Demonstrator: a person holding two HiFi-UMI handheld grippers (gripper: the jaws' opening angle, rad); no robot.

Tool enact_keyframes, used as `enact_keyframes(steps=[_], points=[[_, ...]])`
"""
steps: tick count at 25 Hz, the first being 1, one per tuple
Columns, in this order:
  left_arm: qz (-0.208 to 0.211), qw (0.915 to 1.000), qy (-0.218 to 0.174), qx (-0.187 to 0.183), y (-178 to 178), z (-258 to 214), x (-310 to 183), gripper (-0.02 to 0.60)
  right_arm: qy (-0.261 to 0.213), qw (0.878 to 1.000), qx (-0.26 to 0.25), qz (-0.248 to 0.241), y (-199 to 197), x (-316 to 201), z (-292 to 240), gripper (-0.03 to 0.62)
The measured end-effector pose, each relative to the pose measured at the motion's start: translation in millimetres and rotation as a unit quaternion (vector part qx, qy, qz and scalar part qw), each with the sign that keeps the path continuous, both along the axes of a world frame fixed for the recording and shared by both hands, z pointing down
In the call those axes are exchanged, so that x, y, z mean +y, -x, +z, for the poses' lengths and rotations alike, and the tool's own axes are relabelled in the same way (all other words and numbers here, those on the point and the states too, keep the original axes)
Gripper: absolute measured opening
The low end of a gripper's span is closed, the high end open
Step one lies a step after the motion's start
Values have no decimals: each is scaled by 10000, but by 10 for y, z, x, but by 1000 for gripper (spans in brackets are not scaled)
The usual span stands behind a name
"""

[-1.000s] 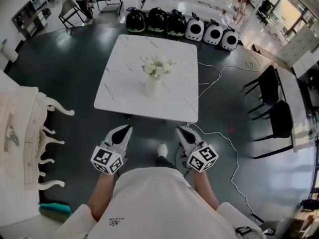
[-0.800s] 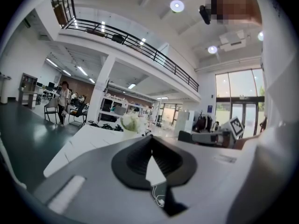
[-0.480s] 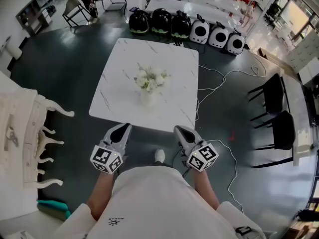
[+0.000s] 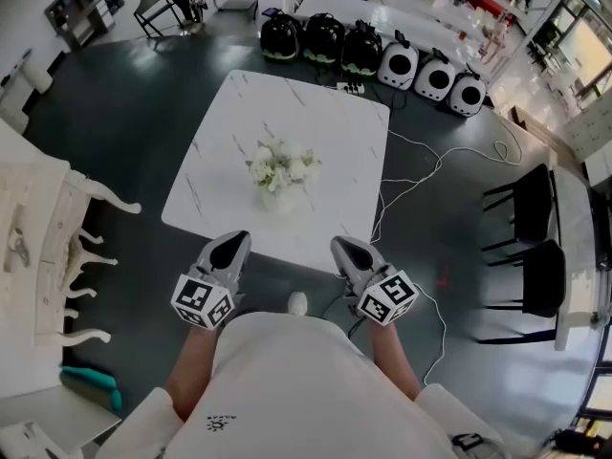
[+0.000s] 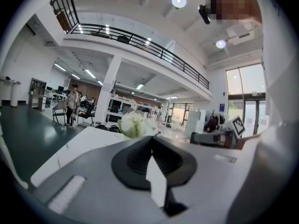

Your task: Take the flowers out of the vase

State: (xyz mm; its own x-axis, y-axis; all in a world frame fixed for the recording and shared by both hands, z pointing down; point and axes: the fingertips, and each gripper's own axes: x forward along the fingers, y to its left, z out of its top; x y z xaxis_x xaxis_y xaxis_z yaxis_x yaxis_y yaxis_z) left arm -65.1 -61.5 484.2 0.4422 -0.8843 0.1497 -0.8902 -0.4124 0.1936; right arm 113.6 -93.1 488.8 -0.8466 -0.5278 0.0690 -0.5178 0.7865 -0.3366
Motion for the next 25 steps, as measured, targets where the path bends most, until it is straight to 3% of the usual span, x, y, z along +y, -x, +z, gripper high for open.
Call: enact_keyframes(steps=[16,22,25], points=[[-252,9995,-84,-180,-16,-25,-385,-9,18,9997,-136,-201,-5,-398,16,0],[-6,9997,-132,-225,28,-31,-506,-4,-29,9998,-150,-92,96,-473,-39,0],[147,9994,-132,-287,53,-24,-593,27,-35,9999,-153,2,163,-501,-63,0]])
